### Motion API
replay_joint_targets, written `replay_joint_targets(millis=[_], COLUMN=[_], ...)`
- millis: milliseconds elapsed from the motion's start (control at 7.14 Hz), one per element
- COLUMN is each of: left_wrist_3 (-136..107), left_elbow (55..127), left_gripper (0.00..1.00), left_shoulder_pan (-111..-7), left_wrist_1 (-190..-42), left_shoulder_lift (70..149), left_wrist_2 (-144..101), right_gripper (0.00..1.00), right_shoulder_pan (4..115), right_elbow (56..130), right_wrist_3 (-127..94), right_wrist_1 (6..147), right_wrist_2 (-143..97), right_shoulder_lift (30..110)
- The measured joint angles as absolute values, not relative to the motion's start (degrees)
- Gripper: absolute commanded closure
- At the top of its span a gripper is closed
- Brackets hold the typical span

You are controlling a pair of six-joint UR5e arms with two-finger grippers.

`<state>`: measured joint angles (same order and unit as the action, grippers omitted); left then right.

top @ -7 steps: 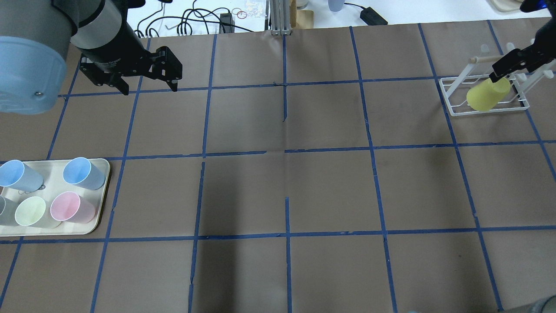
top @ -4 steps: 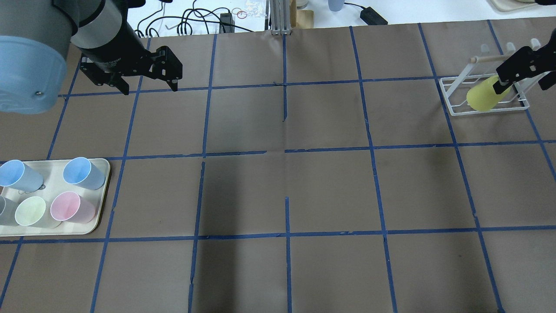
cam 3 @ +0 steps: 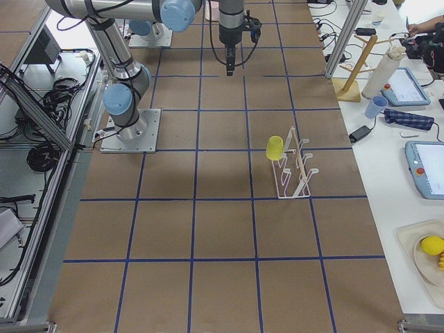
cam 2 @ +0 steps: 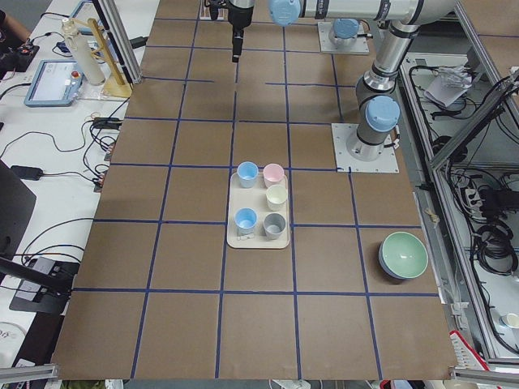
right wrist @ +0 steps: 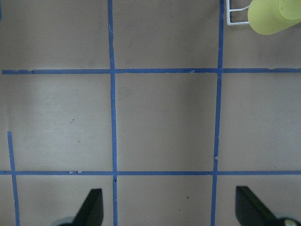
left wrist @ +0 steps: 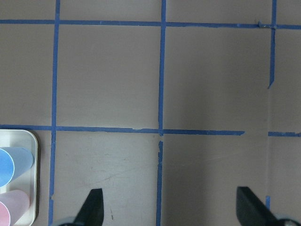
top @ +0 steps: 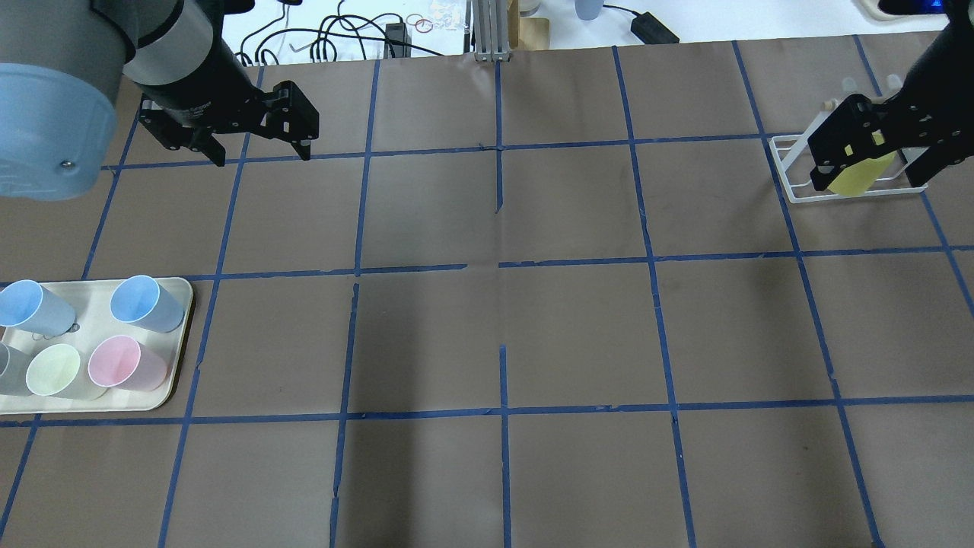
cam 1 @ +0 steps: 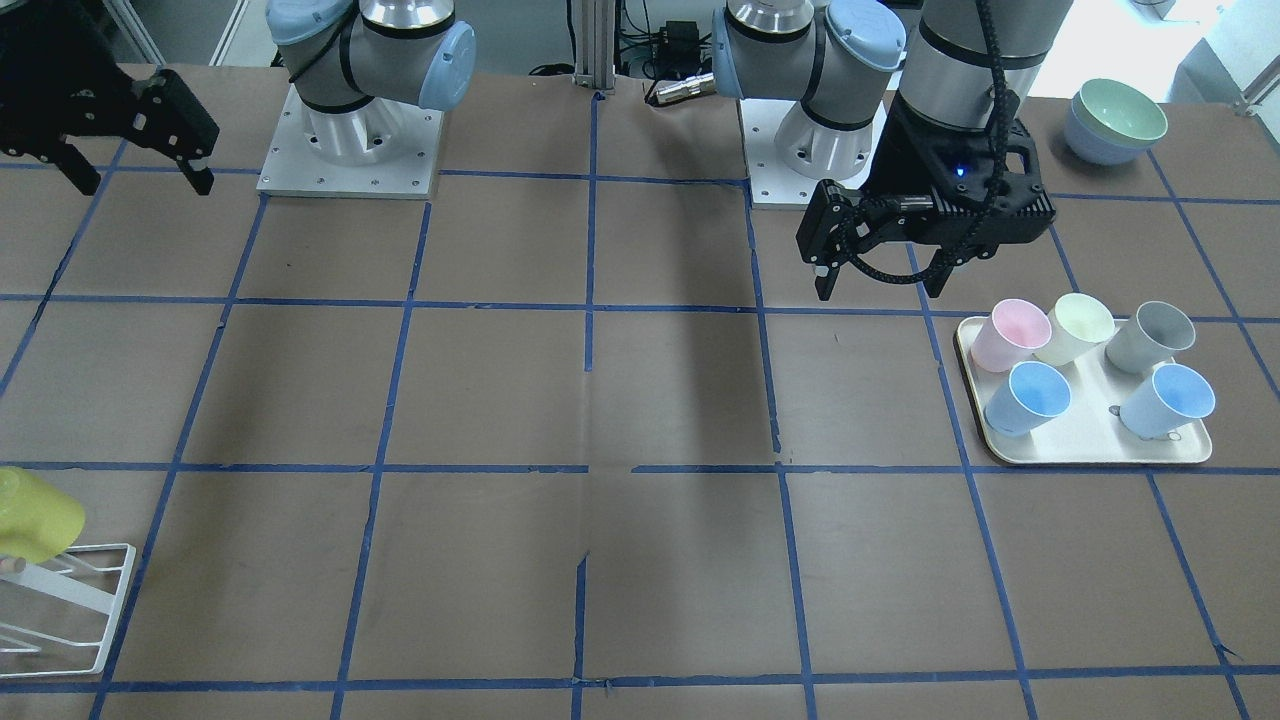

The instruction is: Transfer IKEA cup to right arm and place on rack

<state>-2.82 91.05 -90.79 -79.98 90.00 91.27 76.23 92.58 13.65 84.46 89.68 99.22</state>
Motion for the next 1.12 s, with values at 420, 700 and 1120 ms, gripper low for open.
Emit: replay_joint_targets(millis=[420,700,1120], left_wrist_3=[-2.7,-2.6,-2.6], left_elbow=[91.1,91.1,91.1], left_gripper=[0.00,0.00,0.00], left_shoulder_pan=[-90.8,-90.7,-90.7], left_wrist_1=[-80.0,-80.0,-80.0], left_shoulder_lift=[90.0,90.0,90.0], left_wrist_2=[91.3,91.3,91.2], right_gripper=[0.00,0.00,0.00], right_shoulder_pan=[80.9,85.2,88.7], right_elbow=[93.8,94.3,96.0], right_wrist_3=[5.5,2.4,1.6], right_wrist_1=[84.3,84.6,84.7], right_wrist_2=[90.9,90.9,90.9], right_shoulder_lift=[100.5,99.0,97.7])
